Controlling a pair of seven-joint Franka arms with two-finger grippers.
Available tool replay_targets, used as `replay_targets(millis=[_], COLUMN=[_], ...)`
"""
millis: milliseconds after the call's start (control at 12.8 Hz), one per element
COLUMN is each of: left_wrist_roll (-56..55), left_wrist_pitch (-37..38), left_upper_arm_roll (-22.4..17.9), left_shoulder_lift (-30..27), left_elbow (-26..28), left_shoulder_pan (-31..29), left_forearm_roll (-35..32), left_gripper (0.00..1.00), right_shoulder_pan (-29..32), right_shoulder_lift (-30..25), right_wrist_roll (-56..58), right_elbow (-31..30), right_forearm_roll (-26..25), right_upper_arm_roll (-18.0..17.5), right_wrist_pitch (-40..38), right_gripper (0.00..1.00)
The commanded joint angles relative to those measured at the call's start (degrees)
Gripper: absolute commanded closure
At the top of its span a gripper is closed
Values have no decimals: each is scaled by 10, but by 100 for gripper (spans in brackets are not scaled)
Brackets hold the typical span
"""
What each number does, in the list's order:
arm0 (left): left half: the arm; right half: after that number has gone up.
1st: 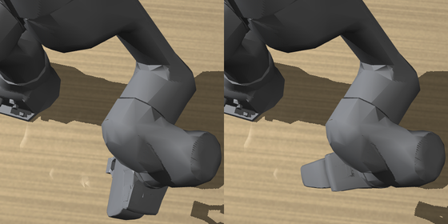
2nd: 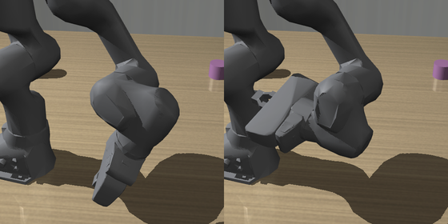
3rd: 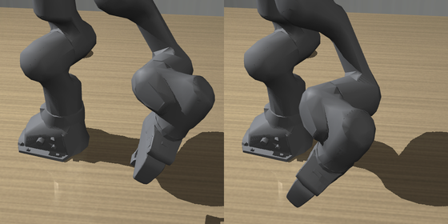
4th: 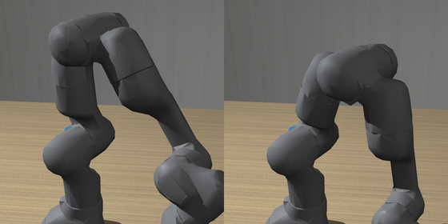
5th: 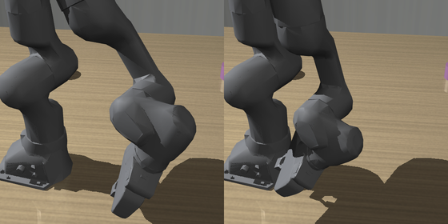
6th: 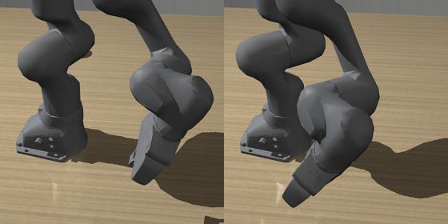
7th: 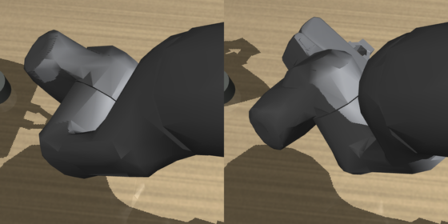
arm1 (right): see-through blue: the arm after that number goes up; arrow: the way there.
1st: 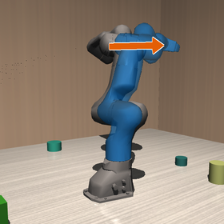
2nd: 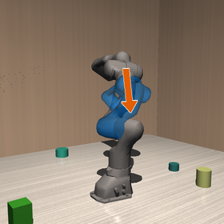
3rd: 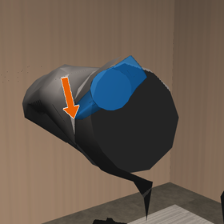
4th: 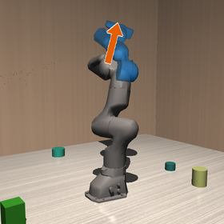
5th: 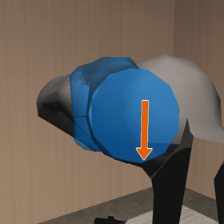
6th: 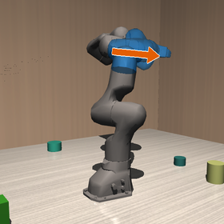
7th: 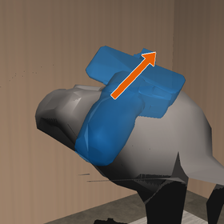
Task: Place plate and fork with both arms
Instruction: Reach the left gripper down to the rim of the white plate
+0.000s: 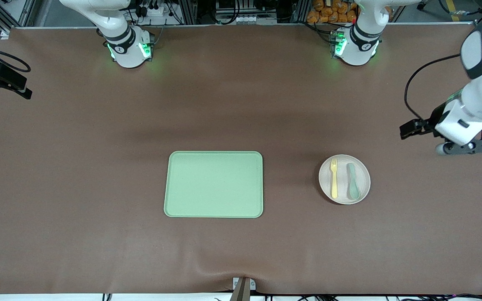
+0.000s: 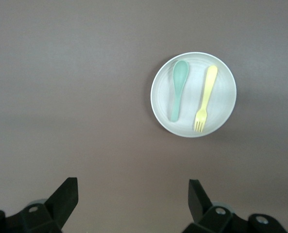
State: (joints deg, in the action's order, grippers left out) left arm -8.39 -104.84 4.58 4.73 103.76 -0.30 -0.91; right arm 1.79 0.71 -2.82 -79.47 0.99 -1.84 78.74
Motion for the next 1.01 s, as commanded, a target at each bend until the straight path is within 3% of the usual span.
replay_targets(millis=[0,389,779,934], left_wrist_roll=[3,3,14,15], left_wrist_pitch=[-82,-169,-249,-282], left_upper_arm_roll=[-1,1,2,2], left_shoulder_lift=[-5,55,131,169], left_elbow=[67,90,93,93], left_shoulder_pan=[-3,-19,-24,-24], left_forearm_roll=[11,11,73,84], left_gripper=[0,0,0,10], right_shoulder_pan=[8,9,9,9], right_shoulder_lift=[-3,-3,-3,-3], right_wrist_roll=[4,4,4,4], right_elbow=[-2,-3,-3,-3], right_forearm_roll=[8,9,9,8], right_upper_arm_roll=[-5,-5,-5,-5], right_wrist_pitch=[-2,-3,-2,-2], right_gripper=[0,0,0,0])
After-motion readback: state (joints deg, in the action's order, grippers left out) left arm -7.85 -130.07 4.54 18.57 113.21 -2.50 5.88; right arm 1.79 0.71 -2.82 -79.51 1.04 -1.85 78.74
